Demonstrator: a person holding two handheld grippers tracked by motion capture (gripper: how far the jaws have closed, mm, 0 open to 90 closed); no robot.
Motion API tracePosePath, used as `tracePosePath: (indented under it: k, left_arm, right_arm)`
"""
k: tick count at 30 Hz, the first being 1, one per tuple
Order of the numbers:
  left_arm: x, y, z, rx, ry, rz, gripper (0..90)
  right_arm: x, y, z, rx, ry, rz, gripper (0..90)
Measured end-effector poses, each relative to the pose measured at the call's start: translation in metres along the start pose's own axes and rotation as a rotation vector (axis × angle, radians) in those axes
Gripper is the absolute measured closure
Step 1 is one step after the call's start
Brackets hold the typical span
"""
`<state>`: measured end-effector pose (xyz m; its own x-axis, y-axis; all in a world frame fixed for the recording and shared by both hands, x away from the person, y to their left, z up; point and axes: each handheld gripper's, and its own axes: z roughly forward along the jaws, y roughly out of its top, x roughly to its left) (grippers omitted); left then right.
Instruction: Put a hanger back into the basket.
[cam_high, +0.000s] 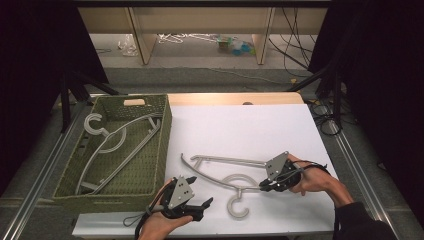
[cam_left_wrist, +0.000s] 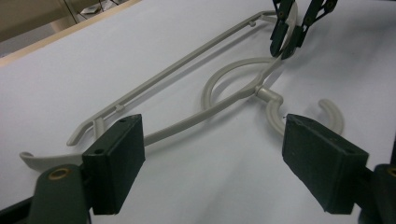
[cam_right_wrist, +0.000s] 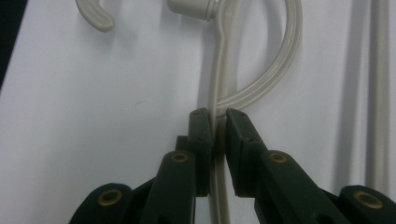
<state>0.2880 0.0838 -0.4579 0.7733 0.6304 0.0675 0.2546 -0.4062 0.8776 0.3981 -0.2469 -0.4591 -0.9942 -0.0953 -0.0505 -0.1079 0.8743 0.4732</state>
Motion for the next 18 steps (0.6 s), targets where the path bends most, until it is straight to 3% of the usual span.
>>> tracePosePath:
  k: [7, 9, 11, 18]
  left_arm:
    - [0.004, 0.009, 0.027, 0.06, -0.009, 0.128, 28.1]
    - [0.006, 0.011, 0.037, 0.054, -0.009, 0.129, 32.2]
    - [0.007, 0.013, 0.045, 0.104, -0.011, 0.187, 32.7]
    - [0.003, 0.015, 0.068, 0.162, -0.026, 0.32, 39.2]
  right_arm:
    - [0.002, 0.004, -0.011, -0.015, 0.001, -0.005, 81.2]
    - [0.002, 0.004, -0.012, -0.017, 0.0, -0.007, 81.2]
    - [0.002, 0.003, -0.014, -0.021, 0.001, -0.004, 81.2]
    - [0.003, 0.002, -0.016, -0.017, 0.005, 0.004, 81.2]
